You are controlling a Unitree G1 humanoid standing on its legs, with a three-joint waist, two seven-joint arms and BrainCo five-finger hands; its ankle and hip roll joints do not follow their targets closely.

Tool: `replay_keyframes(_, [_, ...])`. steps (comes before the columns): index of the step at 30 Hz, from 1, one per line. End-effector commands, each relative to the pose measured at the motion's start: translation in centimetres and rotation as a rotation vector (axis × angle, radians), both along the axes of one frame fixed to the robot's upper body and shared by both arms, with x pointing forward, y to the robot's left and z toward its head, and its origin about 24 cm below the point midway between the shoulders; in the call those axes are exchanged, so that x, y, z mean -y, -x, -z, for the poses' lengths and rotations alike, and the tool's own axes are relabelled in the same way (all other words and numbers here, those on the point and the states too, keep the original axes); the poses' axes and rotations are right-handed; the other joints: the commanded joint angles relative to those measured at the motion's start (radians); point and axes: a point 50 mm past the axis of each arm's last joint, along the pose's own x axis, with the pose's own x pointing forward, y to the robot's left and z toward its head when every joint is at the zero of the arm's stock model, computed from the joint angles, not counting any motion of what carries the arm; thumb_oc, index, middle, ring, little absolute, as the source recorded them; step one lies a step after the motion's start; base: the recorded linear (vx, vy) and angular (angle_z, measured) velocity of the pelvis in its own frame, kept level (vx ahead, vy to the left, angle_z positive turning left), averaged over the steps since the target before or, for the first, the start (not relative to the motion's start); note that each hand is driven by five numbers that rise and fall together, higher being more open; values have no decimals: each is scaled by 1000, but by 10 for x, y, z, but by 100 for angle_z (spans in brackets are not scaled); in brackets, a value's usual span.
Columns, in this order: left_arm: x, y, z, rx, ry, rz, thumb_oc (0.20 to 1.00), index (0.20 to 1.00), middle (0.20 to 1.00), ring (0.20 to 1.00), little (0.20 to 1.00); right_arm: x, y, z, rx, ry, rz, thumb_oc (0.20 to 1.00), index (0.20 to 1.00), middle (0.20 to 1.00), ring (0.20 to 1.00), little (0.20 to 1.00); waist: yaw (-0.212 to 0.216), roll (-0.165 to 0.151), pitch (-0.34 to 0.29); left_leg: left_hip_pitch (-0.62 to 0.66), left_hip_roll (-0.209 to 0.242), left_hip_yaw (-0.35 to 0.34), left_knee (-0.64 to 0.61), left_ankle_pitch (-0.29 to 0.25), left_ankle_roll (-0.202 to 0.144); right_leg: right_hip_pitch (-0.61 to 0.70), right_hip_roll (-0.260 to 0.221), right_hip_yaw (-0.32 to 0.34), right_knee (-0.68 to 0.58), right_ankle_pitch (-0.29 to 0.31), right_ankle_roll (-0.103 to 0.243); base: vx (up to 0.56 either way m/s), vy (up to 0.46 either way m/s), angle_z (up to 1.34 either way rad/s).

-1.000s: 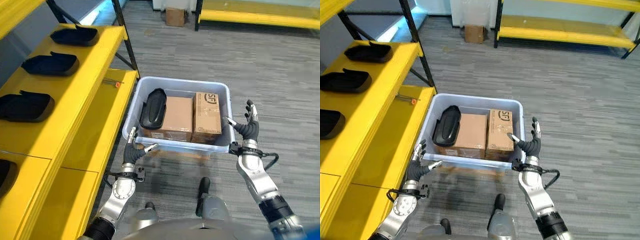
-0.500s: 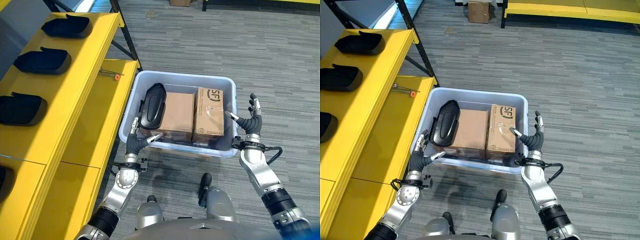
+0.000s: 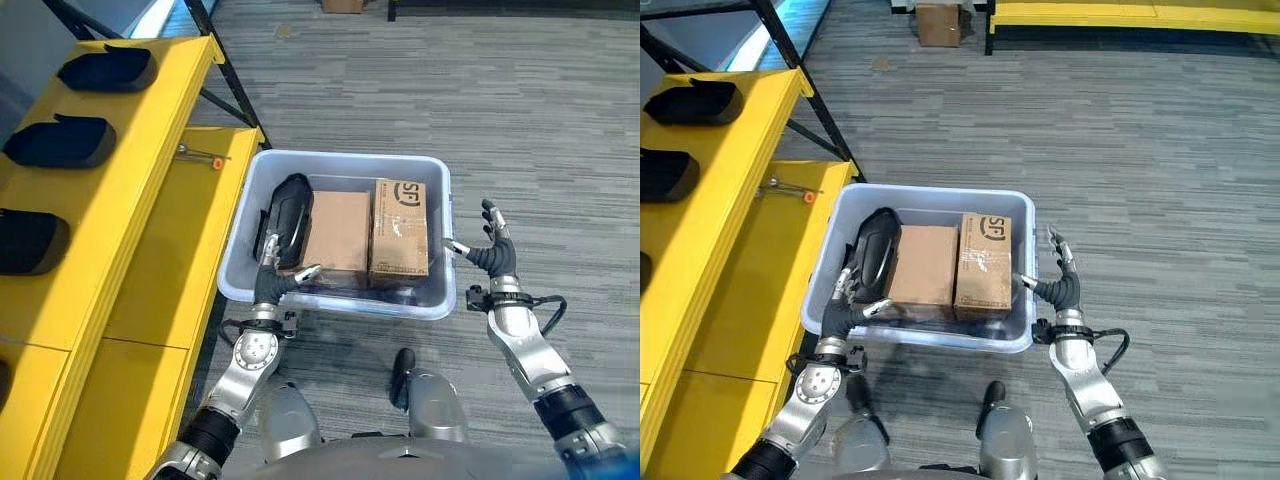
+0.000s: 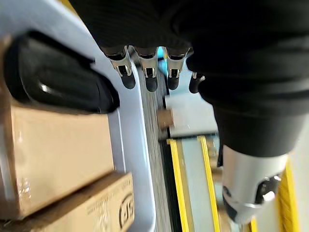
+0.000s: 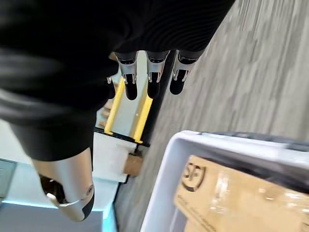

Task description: Move parts from the plastic box to the shelf.

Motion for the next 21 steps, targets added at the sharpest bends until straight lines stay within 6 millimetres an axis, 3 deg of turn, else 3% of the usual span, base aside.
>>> replay_keyframes(1, [-3, 0, -16, 58, -11, 41, 1000, 1000, 1000, 1000, 1000, -4, -5, -17, 87, -83, 8, 1000, 1000, 1000, 1000, 1000, 21, 10, 0, 100, -92, 6, 29, -50, 21, 51, -76, -14, 1, 17, 92, 134, 309, -5])
replay_keyframes(5, [0, 2, -18, 75, -52, 77, 1000, 1000, 1000, 1000, 1000, -6, -4, -18, 109, -103, 23, 1000, 1000, 1000, 1000, 1000, 30, -1, 10, 111, -146, -3, 13, -81, 52, 60, -89, -3, -46, 72, 125, 61, 150, 23])
replay_keyframes(12, [-1, 6, -21, 97, -49, 49, 1000, 1000, 1000, 1000, 1000, -17, -12, -33, 192, -105, -16, 1000, 1000, 1000, 1000, 1000, 86, -16, 31, 79, -164, -33, 20, -90, 62, 85, -83, -27, -94, 74, 130, 8, 34, 3])
replay_keyframes(21, [-3, -2, -33, 141, -23, 72, 1000, 1000, 1000, 1000, 1000, -43, -36, -89, 457, 244, -151, 1000, 1000, 1000, 1000, 1000, 153, 1, 74, -14, -158, -94, 58, -62, 54, 60, -69, -50, -57, 41, 102, -29, -15, 13])
